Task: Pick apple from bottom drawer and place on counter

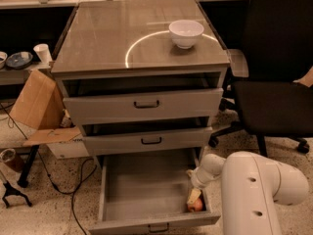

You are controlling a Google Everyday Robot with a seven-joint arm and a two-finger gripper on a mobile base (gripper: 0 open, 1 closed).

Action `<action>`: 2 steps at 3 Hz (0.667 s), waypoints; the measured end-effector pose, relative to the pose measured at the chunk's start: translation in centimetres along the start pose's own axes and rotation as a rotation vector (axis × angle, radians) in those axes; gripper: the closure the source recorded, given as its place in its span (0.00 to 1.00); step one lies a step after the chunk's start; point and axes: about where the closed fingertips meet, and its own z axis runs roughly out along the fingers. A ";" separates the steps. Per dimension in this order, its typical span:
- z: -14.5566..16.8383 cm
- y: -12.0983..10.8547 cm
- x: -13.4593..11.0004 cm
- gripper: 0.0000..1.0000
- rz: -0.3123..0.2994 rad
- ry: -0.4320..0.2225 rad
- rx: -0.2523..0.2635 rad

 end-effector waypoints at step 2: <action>0.7 0.4 0.4 0.09 0.017 0.005 -0.016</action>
Offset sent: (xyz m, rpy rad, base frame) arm -0.0290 -0.0189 -0.0208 0.0048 0.0462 -0.0454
